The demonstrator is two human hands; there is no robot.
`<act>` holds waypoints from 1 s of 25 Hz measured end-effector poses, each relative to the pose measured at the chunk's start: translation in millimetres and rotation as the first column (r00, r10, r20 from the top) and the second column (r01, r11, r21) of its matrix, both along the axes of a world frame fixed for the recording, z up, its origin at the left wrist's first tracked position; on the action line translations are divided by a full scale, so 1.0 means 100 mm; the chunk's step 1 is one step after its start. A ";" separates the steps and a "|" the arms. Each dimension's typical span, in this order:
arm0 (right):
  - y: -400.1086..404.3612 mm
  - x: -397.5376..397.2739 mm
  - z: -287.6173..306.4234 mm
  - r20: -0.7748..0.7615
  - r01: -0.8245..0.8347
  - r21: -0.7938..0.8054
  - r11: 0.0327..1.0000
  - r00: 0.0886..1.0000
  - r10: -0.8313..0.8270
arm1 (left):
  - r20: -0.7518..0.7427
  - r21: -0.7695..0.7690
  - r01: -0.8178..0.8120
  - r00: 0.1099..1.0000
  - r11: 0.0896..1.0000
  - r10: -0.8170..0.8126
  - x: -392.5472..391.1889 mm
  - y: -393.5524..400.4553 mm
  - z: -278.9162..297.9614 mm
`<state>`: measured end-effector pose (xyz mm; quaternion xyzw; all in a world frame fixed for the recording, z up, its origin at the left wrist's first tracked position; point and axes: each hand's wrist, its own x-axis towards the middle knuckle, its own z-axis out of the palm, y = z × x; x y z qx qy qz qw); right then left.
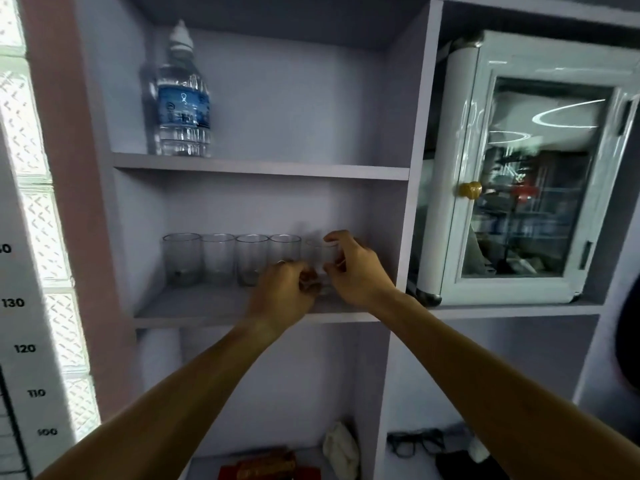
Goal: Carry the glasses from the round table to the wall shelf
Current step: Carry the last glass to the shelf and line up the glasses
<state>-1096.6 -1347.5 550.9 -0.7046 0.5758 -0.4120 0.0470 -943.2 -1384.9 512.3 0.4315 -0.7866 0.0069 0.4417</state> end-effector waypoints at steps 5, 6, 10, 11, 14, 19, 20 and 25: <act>-0.06 0.06 -0.07 0.024 0.020 0.009 1.000 1.000 -0.020 | 0.018 0.016 0.008 1.000 1.000 -0.008 0.01 -0.03 -0.04; -0.07 0.06 -0.08 0.028 0.032 0.002 0.999 0.999 -0.032 | 0.019 0.019 0.006 1.000 1.000 -0.006 0.01 -0.05 -0.04; -0.11 0.05 -0.11 0.039 0.027 0.006 1.000 0.999 -0.028 | 0.030 0.014 0.002 1.000 1.000 -0.003 0.02 -0.09 -0.06; -0.12 0.05 -0.11 0.038 0.026 0.002 1.000 0.999 -0.026 | 0.035 0.019 0.007 0.999 1.000 -0.008 0.02 -0.08 -0.06; -0.13 0.05 -0.11 0.020 0.029 -0.035 0.999 0.999 -0.028 | 0.042 0.024 0.015 0.999 1.000 -0.016 0.07 -0.06 -0.03; -0.16 0.17 -0.17 -0.122 0.033 -0.095 0.995 0.992 -0.045 | 0.069 -0.282 -0.239 0.961 0.929 0.268 0.59 -0.09 0.06; -0.19 0.22 -0.19 -0.161 0.027 -0.071 0.997 0.986 -0.038 | 0.070 -0.303 -0.297 0.941 0.905 0.332 0.73 -0.12 0.05; -0.34 0.47 -0.31 -0.189 0.071 -0.012 0.997 0.979 -0.072 | 0.260 -0.127 -0.425 0.858 0.896 0.443 1.13 -0.20 -0.04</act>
